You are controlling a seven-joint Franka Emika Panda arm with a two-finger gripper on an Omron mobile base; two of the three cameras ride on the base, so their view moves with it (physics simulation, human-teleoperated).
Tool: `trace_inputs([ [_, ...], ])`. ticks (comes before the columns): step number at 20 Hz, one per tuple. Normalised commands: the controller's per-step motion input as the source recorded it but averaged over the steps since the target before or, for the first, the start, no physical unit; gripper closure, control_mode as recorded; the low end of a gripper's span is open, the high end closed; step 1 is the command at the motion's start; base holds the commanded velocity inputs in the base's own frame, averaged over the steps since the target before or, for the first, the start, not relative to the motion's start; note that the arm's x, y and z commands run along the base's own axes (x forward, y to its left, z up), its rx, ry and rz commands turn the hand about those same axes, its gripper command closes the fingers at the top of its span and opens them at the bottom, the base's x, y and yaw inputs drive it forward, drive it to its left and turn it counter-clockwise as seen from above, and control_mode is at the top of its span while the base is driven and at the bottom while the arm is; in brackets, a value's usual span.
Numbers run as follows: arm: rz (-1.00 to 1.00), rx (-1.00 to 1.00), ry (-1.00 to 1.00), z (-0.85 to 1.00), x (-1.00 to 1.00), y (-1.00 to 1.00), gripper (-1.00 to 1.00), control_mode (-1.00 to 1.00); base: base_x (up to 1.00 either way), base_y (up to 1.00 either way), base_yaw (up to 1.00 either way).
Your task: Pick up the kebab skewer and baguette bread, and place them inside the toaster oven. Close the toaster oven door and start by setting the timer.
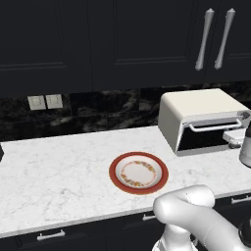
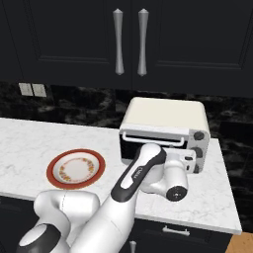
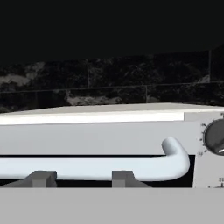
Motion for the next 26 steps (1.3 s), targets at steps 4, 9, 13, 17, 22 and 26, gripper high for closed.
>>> trace_inputs([
  [4, 0.0, 0.0, 0.0, -0.09, 0.21, 0.0, -1.0, -1.0, 0.0, 0.0, 0.0],
  [9, 0.0, 0.0, 0.0, -0.07, 0.21, 0.0, -1.0, -1.0, 0.0, 0.0, 0.0],
  [13, 0.0, 0.0, 0.0, -0.07, 0.22, 0.0, -1.0, -1.0, 0.0, 0.0, 0.0],
  [17, 0.0, 0.0, 0.0, -0.08, 0.21, 0.0, -1.0, -1.0, 0.0, 0.0, 0.0],
  [22, 0.0, 0.0, 0.0, -0.04, 0.18, 0.0, -1.0, -1.0, 0.0, 0.0, 0.0],
  [26, 0.0, 0.0, 0.0, -0.02, 0.1, 0.0, -1.0, -1.0, 0.0, 0.0, 0.0],
])
